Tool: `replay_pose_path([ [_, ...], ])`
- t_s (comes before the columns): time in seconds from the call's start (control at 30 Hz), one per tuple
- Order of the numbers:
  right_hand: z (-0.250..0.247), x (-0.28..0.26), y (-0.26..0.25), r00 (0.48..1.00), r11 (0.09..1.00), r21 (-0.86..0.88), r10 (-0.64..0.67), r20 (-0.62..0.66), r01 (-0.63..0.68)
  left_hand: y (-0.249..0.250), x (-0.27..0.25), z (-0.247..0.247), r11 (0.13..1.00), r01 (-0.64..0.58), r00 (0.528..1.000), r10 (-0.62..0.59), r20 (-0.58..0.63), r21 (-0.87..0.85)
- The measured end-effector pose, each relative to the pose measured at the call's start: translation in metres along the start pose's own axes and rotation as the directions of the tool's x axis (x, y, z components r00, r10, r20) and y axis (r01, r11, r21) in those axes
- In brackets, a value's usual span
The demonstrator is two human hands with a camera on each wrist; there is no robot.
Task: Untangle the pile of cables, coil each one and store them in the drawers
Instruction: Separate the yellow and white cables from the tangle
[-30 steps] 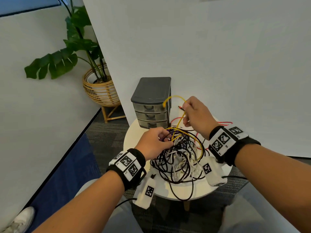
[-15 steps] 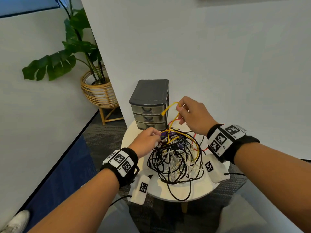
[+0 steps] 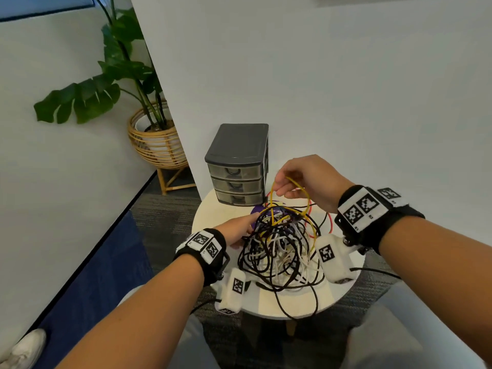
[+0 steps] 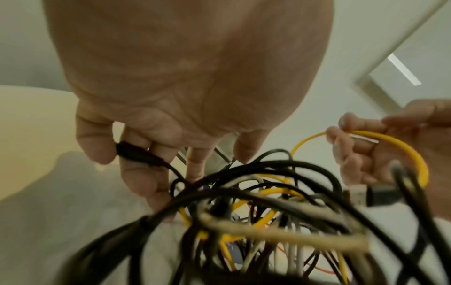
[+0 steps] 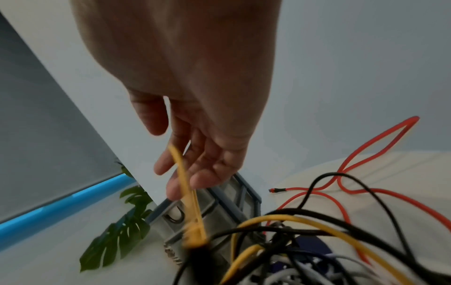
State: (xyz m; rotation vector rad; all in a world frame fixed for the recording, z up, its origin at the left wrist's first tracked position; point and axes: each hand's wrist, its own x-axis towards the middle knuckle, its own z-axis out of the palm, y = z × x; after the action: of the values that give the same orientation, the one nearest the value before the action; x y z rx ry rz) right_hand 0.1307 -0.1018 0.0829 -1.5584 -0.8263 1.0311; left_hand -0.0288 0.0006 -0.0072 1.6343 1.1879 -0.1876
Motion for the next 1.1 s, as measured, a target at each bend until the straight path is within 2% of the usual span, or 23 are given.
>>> replay_pose_path([
  [0.1, 0.002, 0.004, 0.000, 0.998, 0.994, -0.091, -0.056, 0.020, 0.057, -0.010, 0.010, 0.001, 0.994, -0.012, 0.999, 0.009, -0.031, -0.105],
  [0.2, 0.006, 0.004, -0.008, 0.995, 0.987, -0.133, -0.084, 0.060, 0.091, -0.014, 0.011, -0.006, 0.992, -0.013, 0.998, 0.005, -0.069, -0.122],
  [0.27, 0.009, 0.002, -0.015, 0.993, 0.979, -0.174, -0.099, 0.065, 0.109, -0.015, 0.009, -0.016, 0.994, -0.033, 0.996, 0.024, -0.087, -0.102],
  [0.37, 0.007, 0.001, -0.026, 0.990, 0.924, -0.359, -0.140, 0.005, 0.132, -0.012, 0.003, -0.032, 0.995, -0.096, 0.979, 0.088, -0.183, -0.033],
  [0.47, -0.001, 0.000, -0.029, 0.970, 0.761, -0.627, -0.240, -0.036, 0.165, -0.010, 0.001, -0.042, 0.983, -0.170, 0.951, 0.146, -0.273, -0.067],
  [0.57, -0.008, -0.001, -0.019, 0.964, 0.543, -0.821, -0.265, 0.028, 0.174, -0.010, -0.002, -0.040, 0.967, -0.214, 0.942, 0.167, -0.290, -0.139],
  [0.67, -0.017, 0.001, 0.002, 0.984, 0.472, -0.873, -0.175, 0.042, 0.121, -0.014, -0.002, -0.035, 0.950, -0.211, 0.951, 0.145, -0.274, -0.229],
  [0.77, -0.021, -0.001, 0.019, 0.993, 0.479, -0.873, -0.109, 0.039, 0.087, -0.019, -0.002, -0.034, 0.913, -0.183, 0.966, 0.099, -0.239, -0.365],
  [0.87, -0.014, -0.002, 0.029, 0.993, 0.478, -0.873, -0.104, 0.047, 0.091, -0.020, -0.005, -0.035, 0.884, -0.175, 0.974, 0.090, -0.209, -0.433],
  [1.1, 0.016, -0.004, 0.034, 0.986, 0.312, -0.937, -0.093, 0.135, 0.158, -0.018, -0.010, -0.039, 0.937, -0.260, 0.945, 0.197, -0.263, -0.232],
])
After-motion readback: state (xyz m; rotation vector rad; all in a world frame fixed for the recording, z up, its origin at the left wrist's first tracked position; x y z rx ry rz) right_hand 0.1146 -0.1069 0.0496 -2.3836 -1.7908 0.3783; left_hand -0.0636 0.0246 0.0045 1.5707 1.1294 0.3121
